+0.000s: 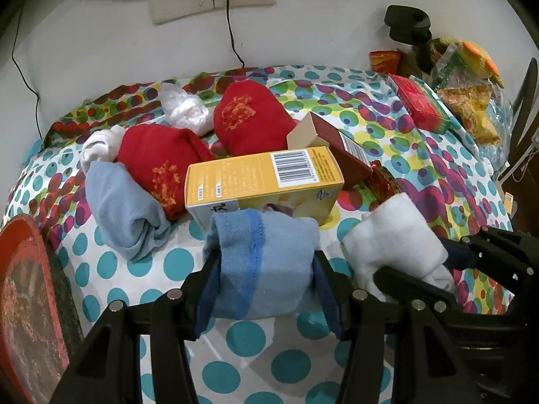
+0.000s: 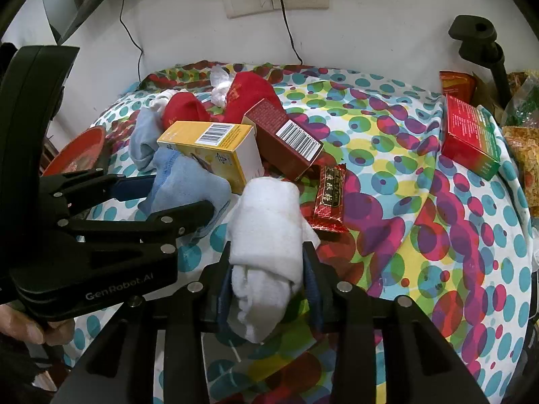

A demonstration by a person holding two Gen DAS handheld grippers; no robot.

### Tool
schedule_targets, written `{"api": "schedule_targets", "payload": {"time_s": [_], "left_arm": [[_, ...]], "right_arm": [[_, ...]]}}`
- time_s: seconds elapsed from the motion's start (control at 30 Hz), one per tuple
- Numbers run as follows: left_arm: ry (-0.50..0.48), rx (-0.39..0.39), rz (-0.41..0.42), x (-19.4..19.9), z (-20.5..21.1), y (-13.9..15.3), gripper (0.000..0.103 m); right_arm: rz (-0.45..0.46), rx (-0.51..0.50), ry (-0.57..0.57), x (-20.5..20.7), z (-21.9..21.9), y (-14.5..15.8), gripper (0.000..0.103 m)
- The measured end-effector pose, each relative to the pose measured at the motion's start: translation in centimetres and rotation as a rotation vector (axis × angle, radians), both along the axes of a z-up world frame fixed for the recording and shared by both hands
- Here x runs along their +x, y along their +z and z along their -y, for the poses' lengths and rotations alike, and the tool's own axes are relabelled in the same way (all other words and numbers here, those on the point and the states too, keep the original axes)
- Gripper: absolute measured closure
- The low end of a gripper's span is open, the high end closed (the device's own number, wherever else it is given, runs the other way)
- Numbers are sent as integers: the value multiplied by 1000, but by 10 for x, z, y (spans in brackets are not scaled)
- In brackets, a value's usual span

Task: Organize objects
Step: 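Lift the light blue sock with the left tool while the right tool lifts the white sock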

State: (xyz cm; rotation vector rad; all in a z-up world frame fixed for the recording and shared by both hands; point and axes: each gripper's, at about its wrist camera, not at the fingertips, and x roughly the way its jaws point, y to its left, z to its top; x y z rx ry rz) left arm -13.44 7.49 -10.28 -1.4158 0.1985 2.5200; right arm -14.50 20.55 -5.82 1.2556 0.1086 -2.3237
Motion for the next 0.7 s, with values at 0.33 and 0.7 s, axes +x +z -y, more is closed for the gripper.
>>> {"api": "schedule_targets", "payload": {"time_s": [0.33, 0.7], "left_arm": [[2, -8, -2, 1, 0, 0, 50], [6, -16, -5, 7, 0, 1, 55]], "right_arm": [[10, 4, -5, 0, 0, -1, 66], [13, 21, -5, -1, 2, -2, 66]]}}
